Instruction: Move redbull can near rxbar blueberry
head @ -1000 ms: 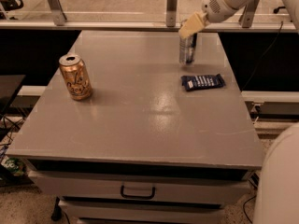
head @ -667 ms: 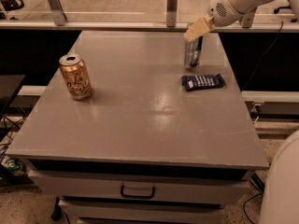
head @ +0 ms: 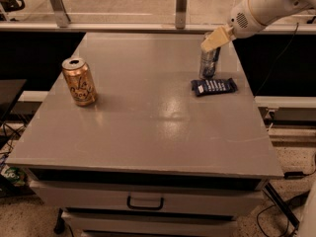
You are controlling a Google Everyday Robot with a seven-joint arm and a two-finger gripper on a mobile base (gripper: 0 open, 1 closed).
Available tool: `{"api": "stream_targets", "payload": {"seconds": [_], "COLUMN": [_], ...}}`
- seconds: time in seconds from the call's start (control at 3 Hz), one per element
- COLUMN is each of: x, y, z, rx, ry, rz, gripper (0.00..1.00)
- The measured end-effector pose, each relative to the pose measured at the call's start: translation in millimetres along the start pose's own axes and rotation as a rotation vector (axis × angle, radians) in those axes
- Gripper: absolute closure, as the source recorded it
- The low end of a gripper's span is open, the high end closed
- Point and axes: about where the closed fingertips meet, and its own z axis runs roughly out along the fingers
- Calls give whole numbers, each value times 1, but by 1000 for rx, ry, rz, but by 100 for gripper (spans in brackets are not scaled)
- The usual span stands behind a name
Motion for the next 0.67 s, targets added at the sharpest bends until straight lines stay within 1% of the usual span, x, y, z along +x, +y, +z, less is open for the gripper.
{"api": "stream_targets", "payload": {"seconds": [0.33,0.67], "x": [-1,0], "y": [1,2], "z": [3,8], "rx": [-4,-10], "ry": [2,6], "rz": [-1,-2], "gripper": [22,0]}}
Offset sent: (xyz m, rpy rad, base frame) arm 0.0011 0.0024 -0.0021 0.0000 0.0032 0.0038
